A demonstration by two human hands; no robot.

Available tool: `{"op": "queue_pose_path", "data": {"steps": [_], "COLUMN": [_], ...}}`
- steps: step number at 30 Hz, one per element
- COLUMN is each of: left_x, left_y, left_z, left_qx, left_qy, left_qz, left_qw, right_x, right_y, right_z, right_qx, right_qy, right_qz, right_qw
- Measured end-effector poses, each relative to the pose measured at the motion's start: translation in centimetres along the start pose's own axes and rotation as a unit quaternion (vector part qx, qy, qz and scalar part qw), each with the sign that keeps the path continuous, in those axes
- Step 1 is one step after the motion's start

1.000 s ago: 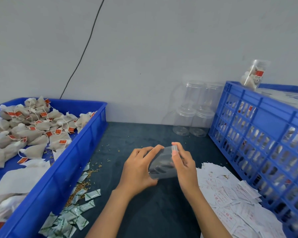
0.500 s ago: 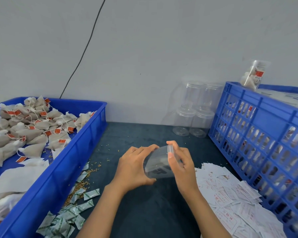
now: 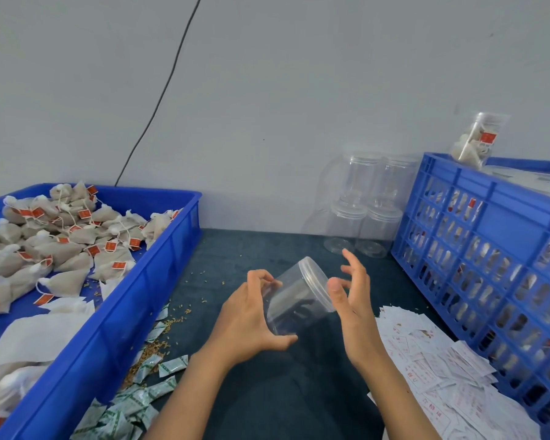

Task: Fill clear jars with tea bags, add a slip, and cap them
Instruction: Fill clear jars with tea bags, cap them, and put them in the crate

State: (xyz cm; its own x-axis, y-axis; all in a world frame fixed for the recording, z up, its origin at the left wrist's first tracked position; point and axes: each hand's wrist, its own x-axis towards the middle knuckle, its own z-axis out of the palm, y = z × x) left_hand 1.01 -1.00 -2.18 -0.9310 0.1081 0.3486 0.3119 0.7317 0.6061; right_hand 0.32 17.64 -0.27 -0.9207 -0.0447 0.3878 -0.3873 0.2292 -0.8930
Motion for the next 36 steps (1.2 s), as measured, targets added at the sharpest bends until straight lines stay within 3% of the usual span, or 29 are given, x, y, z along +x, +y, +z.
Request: {"op": "queue_pose_path", "data": {"steps": [5,8,14,16,22,31,36], "left_x": [0.0,-0.1,-0.3,-0.3,-0.3,-0.5,-0.4], "left_y": [0.3,0.0,-0.5,-0.2,0.1,0.7,0.7], "left_z": [0.3,0.3,0.2,0.4,0.5,0.5,0.4], "left_qx": [0.04,0.006,-0.084,-0.071,-0.065,-0.027,-0.028], "left_qy": [-0.009,-0.011,-0.005,-0.005,0.0,-0.01,-0.01], "left_qz": [0.038,0.038,0.016,0.034,0.038,0.066,0.066], "left_qw": [0.998,0.999,0.996,0.997,0.997,0.997,0.997], "right_x": [0.0,0.0,0.3,0.4,0.7,0.1,0.7], "right_y": [0.5,0.6,0.7,0.6,1.5,1.0,0.3], "right_z": [0.3,-0.1,-3.0,-3.3,-2.2,-2.8,-2.4], "right_qx": [-0.031,0.02,0.153,0.177,0.077,0.065,0.094], "right_qy": [-0.028,-0.042,-0.161,-0.13,-0.088,-0.128,-0.057], "right_qz": [0.084,0.084,0.057,0.087,0.146,0.078,0.129], "right_qw": [0.996,0.995,0.973,0.972,0.982,0.987,0.985]}}
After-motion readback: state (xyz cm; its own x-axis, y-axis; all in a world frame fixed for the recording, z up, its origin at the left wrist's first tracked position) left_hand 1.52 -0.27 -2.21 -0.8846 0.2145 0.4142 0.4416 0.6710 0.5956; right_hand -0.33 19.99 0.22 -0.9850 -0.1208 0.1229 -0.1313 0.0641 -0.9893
